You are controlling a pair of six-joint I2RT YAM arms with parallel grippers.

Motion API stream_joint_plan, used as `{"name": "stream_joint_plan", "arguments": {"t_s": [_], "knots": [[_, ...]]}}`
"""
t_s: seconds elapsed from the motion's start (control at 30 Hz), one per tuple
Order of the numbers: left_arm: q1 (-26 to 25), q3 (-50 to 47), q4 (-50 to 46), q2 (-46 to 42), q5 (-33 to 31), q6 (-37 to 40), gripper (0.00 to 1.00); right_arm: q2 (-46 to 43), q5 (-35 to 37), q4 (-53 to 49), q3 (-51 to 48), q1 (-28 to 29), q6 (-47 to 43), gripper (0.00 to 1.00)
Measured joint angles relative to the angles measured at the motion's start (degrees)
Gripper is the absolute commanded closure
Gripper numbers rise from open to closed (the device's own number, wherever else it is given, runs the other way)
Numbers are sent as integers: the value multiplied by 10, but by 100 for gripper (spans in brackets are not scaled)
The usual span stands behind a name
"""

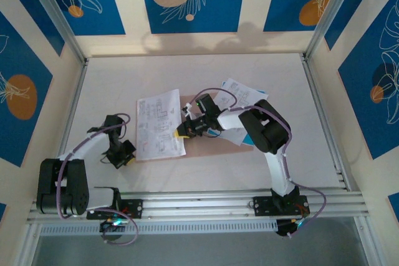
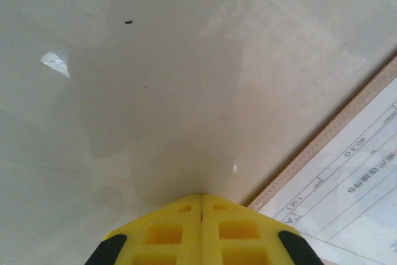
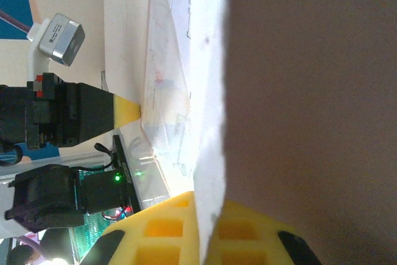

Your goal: Put the files into the folder

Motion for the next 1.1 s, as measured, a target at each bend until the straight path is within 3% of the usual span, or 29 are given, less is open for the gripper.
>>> {"name": "stream_joint_plan", "arguments": {"t_s": [0.57, 0.63, 0.77, 0.9, 1.1], "knots": [[0, 7, -5, 9, 2, 0, 100, 6, -1, -23, 3, 6, -16, 100], [0, 10, -8, 10, 2, 0, 100, 6, 0, -35, 8, 6, -23, 93], [-1, 14, -10, 10, 5, 3, 100, 5, 4, -68, 18, 6, -33, 63], [-10, 40, -9, 1, 9, 7, 100, -31, 40, -125, 26, 4, -40, 41], [-41, 82, 2, -15, 17, 20, 100, -147, 105, -195, -9, -26, -31, 35]]}}
